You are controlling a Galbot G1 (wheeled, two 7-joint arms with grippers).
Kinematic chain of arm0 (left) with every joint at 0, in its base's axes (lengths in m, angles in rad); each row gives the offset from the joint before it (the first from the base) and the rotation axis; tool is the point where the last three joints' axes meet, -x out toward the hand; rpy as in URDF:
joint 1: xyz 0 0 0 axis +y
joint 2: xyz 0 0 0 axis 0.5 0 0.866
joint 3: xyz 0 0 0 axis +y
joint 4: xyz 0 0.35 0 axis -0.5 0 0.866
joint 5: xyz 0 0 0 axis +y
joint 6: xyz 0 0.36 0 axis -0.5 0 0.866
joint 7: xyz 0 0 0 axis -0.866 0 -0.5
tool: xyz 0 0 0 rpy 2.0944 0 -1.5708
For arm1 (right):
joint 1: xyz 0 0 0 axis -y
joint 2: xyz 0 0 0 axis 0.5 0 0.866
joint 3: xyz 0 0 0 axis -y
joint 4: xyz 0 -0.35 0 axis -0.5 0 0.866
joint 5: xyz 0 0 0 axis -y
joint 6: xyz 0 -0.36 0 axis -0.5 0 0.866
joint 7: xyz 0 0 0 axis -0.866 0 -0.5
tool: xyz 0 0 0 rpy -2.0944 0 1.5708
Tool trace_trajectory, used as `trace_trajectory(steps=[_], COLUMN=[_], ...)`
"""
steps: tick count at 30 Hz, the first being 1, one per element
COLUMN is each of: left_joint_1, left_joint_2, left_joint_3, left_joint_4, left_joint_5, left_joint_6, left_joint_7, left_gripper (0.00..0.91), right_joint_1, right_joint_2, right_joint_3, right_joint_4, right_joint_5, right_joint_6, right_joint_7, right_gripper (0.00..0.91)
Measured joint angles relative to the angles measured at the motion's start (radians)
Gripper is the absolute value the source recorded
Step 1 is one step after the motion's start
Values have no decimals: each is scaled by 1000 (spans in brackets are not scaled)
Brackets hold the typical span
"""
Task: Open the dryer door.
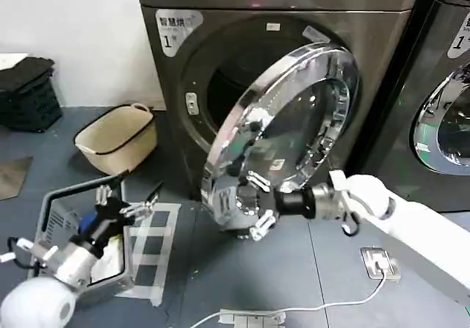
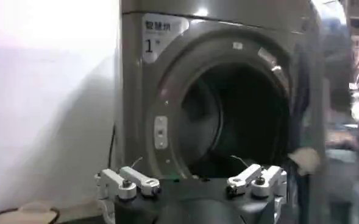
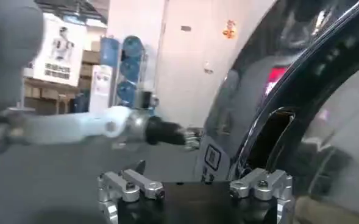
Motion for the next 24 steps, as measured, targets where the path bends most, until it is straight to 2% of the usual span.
trace_trajectory(steps=[12,17,24], left_joint_1=[-200,-306,-485], left_joint_2=[176,248,284], left_joint_3=[127,236,450], left_joint_4=[157,223,313], left_joint_5=[-106,-106,-91], left_joint_6=[-11,-32,-70], left_joint_7=[64,113,178], left_gripper=[907,907,907], right_joint_1=[-302,-485,-682], right_joint_2=[-125,-180,-210], right_joint_3=[325,514,708], right_joint_4=[72,93,49], right_joint_5=[-1,-50,-122], right_joint_6=[6,13,65], right_joint_7=[-161,-244,-268], right_gripper=[907,907,907])
